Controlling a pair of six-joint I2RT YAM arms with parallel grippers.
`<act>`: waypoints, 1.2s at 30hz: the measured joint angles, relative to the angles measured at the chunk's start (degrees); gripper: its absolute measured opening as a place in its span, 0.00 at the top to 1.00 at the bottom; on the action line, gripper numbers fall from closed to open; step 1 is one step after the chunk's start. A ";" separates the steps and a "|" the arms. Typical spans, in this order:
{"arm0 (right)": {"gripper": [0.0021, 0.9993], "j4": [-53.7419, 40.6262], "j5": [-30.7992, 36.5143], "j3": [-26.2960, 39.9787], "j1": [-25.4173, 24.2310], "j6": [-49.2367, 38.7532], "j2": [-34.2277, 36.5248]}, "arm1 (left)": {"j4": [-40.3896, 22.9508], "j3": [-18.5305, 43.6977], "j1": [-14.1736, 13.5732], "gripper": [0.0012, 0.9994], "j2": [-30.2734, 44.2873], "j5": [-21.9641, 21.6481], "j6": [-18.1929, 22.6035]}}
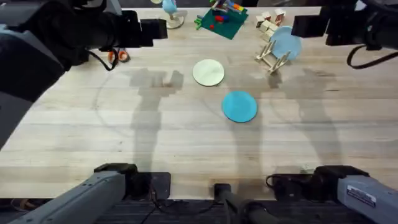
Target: Pick up the plates from the table one by one and place each into a slot on the dish rack.
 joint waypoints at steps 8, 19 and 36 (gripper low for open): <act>0.00 -3.86 0.00 0.02 0.00 0.00 0.00 | 0.00 0.00 0.00 0.89 0.00 2.17 -0.40; 0.00 -4.79 0.00 0.02 0.00 0.00 0.00 | 0.29 0.44 0.00 0.96 6.67 23.26 -2.37; 0.00 -4.80 0.00 0.02 0.00 0.00 0.02 | 12.74 0.44 -1.04 0.96 28.73 41.52 -8.04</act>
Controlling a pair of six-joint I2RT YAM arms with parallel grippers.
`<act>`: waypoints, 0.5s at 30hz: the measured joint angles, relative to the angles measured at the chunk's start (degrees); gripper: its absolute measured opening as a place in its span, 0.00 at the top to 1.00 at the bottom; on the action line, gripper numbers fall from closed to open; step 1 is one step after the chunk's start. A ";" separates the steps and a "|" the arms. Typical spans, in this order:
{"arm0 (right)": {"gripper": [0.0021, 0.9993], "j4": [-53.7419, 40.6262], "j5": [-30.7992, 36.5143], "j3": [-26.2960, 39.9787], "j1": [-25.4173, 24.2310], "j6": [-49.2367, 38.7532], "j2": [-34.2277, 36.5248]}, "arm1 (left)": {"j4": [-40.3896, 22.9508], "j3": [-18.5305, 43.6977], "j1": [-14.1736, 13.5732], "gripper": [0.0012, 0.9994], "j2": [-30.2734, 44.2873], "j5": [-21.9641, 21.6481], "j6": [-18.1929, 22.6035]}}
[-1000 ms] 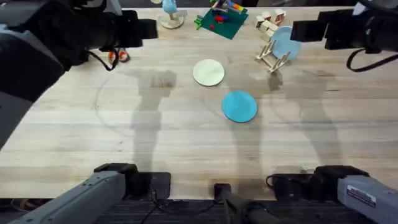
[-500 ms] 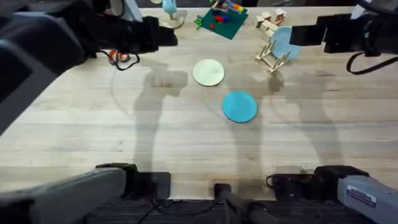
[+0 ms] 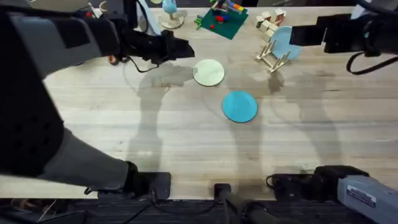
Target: Pick up the plates from the table one by one and place each into a slot on the dish rack.
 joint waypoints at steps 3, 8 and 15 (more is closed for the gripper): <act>0.00 -0.01 0.00 0.00 0.00 0.00 0.00 | 1.02 0.00 -1.16 0.96 2.10 0.67 -0.58; 0.00 0.00 0.00 0.00 0.00 0.00 -0.02 | 1.69 0.04 -2.66 0.96 5.13 1.17 -0.94; 0.00 0.00 0.00 0.00 0.00 0.00 -0.02 | 3.46 0.11 -2.66 0.96 8.57 1.32 -1.13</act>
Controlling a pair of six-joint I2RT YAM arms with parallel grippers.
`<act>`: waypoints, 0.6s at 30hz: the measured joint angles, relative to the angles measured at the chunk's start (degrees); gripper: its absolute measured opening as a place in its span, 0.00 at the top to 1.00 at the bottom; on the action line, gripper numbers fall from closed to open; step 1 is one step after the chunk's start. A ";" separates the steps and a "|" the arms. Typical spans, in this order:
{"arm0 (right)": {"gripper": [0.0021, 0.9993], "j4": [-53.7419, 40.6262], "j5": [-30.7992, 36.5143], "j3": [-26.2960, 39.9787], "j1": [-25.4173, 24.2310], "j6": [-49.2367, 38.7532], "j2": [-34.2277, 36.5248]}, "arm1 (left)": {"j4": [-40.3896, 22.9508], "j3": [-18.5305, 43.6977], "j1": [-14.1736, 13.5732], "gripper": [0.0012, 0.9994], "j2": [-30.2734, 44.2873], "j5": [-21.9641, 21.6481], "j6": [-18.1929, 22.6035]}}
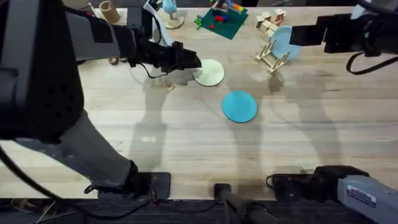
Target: Pick up the plates from the table one by one and place each into a slot on the dish rack.
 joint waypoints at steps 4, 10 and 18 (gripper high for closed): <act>0.00 0.00 0.00 0.00 0.00 0.00 0.01 | 1.19 0.00 0.00 0.96 2.05 0.04 -0.01; 0.00 0.00 0.00 0.00 0.00 0.00 0.02 | 1.71 0.29 0.11 0.96 4.74 1.18 -0.06; 0.00 0.00 0.00 0.00 0.00 0.00 0.02 | 2.45 1.93 0.44 0.96 8.45 5.72 -0.44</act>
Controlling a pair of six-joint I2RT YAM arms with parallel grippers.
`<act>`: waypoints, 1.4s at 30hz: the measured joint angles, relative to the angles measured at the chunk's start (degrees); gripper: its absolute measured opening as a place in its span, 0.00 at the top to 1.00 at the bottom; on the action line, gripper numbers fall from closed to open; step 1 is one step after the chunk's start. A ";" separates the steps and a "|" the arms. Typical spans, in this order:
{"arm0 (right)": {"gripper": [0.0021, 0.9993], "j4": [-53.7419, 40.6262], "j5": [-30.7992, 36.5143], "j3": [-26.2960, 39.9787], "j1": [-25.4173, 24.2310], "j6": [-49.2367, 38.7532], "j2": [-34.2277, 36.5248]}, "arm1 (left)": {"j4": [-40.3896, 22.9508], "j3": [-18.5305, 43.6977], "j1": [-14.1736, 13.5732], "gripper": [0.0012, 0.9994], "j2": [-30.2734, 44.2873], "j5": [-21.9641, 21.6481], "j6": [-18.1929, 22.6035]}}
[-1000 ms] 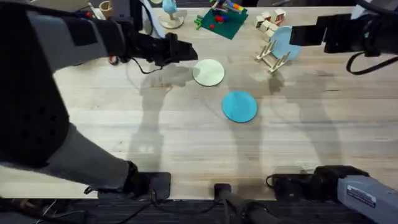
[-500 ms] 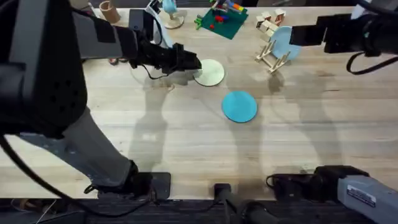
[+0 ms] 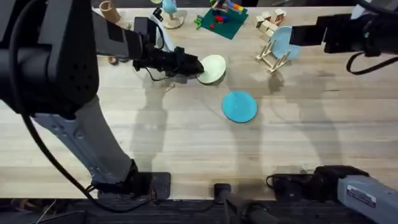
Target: Pick up the plates from the table one by one and place each into a slot on the dish rack.
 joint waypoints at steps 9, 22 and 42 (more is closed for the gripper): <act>0.00 0.00 -0.31 0.00 0.00 0.02 -0.01 | 0.02 0.10 0.09 0.96 0.19 0.49 -0.02; 0.00 0.98 -11.89 0.08 2.91 8.35 3.97 | 0.02 0.10 0.09 0.96 0.19 0.49 -0.01; 0.00 21.92 -14.01 0.11 19.05 26.32 25.78 | 0.02 0.10 0.09 0.96 0.18 0.49 -0.02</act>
